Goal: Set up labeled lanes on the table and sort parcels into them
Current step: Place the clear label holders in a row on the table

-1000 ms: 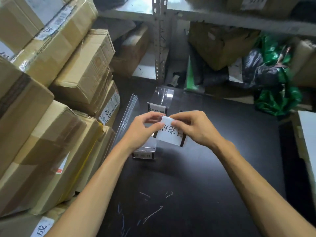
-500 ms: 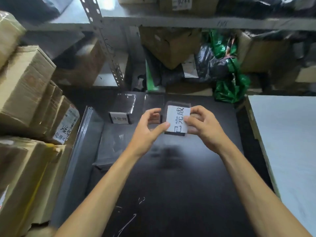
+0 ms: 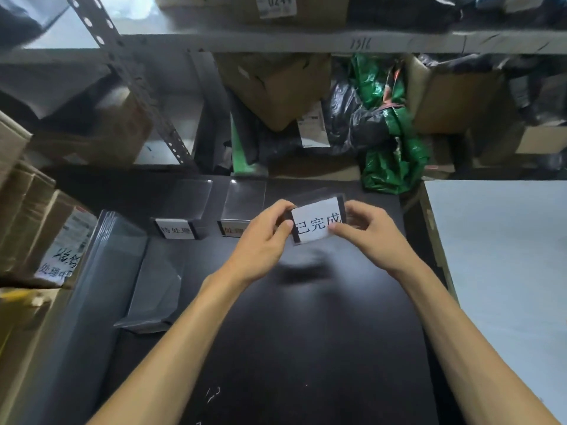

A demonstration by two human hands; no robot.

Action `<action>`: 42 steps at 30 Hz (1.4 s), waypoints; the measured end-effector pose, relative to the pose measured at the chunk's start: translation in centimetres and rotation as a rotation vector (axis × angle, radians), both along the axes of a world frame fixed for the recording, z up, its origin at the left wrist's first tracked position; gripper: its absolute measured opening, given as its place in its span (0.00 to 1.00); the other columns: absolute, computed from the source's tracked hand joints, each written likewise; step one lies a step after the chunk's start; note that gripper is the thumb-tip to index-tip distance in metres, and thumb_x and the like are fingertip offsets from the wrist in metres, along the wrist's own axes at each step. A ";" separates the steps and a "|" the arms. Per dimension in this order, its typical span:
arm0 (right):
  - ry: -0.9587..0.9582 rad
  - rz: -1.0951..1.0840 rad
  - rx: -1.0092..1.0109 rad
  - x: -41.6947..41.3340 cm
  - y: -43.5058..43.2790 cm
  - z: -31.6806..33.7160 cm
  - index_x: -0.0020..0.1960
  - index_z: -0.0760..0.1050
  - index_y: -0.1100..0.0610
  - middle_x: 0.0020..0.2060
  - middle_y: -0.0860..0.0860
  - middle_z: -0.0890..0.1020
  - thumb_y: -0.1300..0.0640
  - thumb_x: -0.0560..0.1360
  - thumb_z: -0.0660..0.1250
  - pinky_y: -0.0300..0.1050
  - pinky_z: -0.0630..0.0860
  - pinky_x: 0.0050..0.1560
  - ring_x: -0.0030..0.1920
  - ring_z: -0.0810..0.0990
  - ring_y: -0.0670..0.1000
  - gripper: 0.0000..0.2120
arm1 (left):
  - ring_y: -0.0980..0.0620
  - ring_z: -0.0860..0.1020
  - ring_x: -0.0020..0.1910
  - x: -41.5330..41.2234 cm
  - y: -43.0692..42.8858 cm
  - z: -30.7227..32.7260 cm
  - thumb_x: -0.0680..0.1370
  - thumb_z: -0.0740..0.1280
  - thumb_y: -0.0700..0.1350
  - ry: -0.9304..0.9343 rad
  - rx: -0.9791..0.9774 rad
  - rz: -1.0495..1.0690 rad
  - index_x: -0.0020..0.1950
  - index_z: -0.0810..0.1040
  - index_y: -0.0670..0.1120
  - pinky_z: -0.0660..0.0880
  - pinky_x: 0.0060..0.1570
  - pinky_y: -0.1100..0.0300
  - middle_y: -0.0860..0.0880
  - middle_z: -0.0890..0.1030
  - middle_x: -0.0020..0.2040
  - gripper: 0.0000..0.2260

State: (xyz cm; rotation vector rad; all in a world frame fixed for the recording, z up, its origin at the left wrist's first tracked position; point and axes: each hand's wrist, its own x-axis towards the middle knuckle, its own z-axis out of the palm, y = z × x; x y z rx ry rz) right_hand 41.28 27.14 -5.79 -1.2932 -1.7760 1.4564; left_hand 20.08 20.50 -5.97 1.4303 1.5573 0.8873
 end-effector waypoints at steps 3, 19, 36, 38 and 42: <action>-0.072 -0.059 0.040 -0.1 0.9 -2.4 0.48 0.84 0.55 0.45 0.44 0.88 0.61 0.76 0.74 0.38 0.79 0.54 0.49 0.86 0.42 0.03 | 0.48 0.77 0.53 0.3 1.5 -2.3 0.81 0.59 0.42 0.095 0.014 0.048 0.54 0.76 0.50 0.74 0.58 0.47 0.50 0.80 0.51 0.08; -0.405 -0.116 0.112 -0.4 3.0 -13.4 0.50 0.86 0.57 0.49 0.49 0.82 0.60 0.75 0.75 0.40 0.76 0.50 0.47 0.82 0.50 0.04 | 0.58 0.77 0.51 1.7 4.6 -11.1 0.81 0.63 0.33 0.079 -0.084 0.165 0.56 0.82 0.42 0.69 0.55 0.77 0.50 0.74 0.57 0.10; -0.384 -0.100 0.066 0.2 3.2 -13.2 0.53 0.84 0.56 0.48 0.52 0.82 0.62 0.76 0.73 0.44 0.79 0.53 0.46 0.82 0.51 0.07 | 0.56 0.77 0.45 2.5 4.2 -11.1 0.78 0.60 0.31 0.051 -0.196 0.182 0.61 0.80 0.47 0.71 0.44 0.72 0.51 0.76 0.58 0.18; -0.387 -0.091 0.077 0.1 3.1 -13.1 0.53 0.85 0.56 0.47 0.51 0.82 0.62 0.77 0.72 0.46 0.79 0.54 0.47 0.82 0.52 0.07 | 0.59 0.76 0.44 2.5 4.1 -10.9 0.79 0.61 0.32 0.058 -0.194 0.194 0.61 0.80 0.46 0.70 0.43 0.76 0.51 0.75 0.57 0.16; -0.388 -0.072 0.092 -0.7 3.0 -13.2 0.53 0.85 0.56 0.46 0.50 0.81 0.61 0.78 0.71 0.45 0.78 0.53 0.47 0.82 0.51 0.06 | 0.57 0.76 0.42 2.0 3.8 -11.0 0.79 0.60 0.31 0.057 -0.197 0.221 0.61 0.80 0.45 0.71 0.42 0.72 0.48 0.77 0.57 0.16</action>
